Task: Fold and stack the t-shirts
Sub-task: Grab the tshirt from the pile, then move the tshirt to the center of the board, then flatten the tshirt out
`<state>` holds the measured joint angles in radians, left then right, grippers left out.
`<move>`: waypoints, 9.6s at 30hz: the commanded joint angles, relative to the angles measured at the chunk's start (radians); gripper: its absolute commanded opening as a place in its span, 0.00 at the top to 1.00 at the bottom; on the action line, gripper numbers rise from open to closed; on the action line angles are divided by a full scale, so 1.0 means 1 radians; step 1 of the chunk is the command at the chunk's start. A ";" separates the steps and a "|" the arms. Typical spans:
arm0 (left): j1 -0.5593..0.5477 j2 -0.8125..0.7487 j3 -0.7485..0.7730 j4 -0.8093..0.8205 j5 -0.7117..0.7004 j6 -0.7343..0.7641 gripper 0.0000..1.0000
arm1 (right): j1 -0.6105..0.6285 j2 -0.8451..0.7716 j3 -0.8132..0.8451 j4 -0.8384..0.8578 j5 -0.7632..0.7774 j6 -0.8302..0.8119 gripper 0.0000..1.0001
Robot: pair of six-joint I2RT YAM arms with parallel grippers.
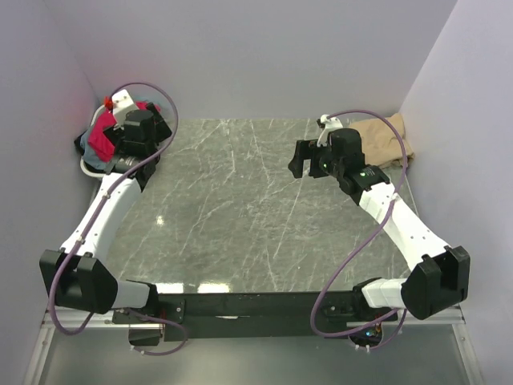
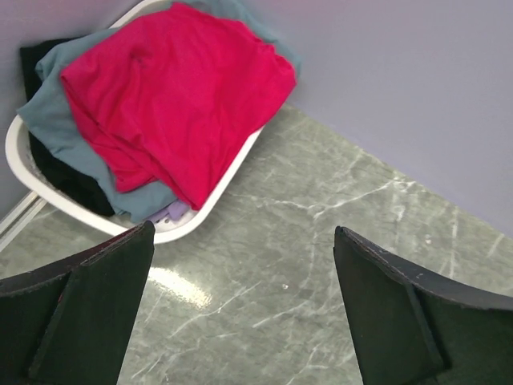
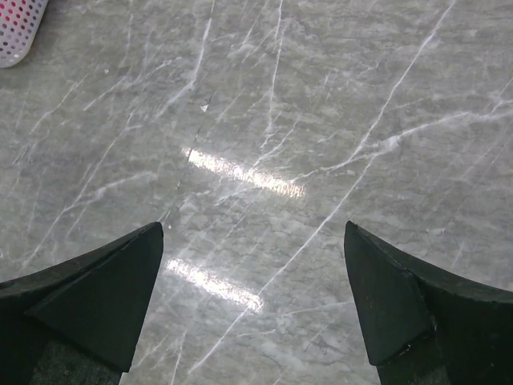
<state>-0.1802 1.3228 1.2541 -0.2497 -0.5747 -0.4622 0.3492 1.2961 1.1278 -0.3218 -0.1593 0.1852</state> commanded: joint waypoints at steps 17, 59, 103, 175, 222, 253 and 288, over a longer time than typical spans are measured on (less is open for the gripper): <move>0.289 0.456 0.252 -0.167 0.235 -0.113 0.00 | 0.005 -0.032 0.027 0.052 0.018 -0.010 0.00; 0.233 0.368 0.518 -0.141 0.659 -0.053 0.99 | 0.007 0.035 -0.033 0.110 -0.077 0.025 0.00; -0.416 0.190 -0.251 0.009 0.630 -0.099 0.34 | 0.071 -0.109 -0.358 0.156 -0.135 0.238 0.00; -0.361 0.124 -0.269 0.001 0.285 -0.182 0.13 | 0.100 0.047 -0.557 0.520 -0.367 0.491 0.06; -0.347 -0.138 -0.421 -0.112 0.222 -0.271 0.10 | 0.129 -0.371 -0.013 -0.174 0.242 0.123 1.00; -0.410 0.056 -0.311 0.175 0.420 -0.274 0.00 | 0.151 -0.227 0.379 -0.402 0.410 0.017 1.00; -0.600 0.639 0.039 0.603 0.845 -0.273 0.04 | 0.151 -0.316 0.316 -0.384 0.359 0.069 1.00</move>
<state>-0.7280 1.9095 1.1885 0.3054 0.2623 -0.7494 0.5014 1.0004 1.4483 -0.7696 0.2188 0.2443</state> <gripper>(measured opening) 0.957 0.019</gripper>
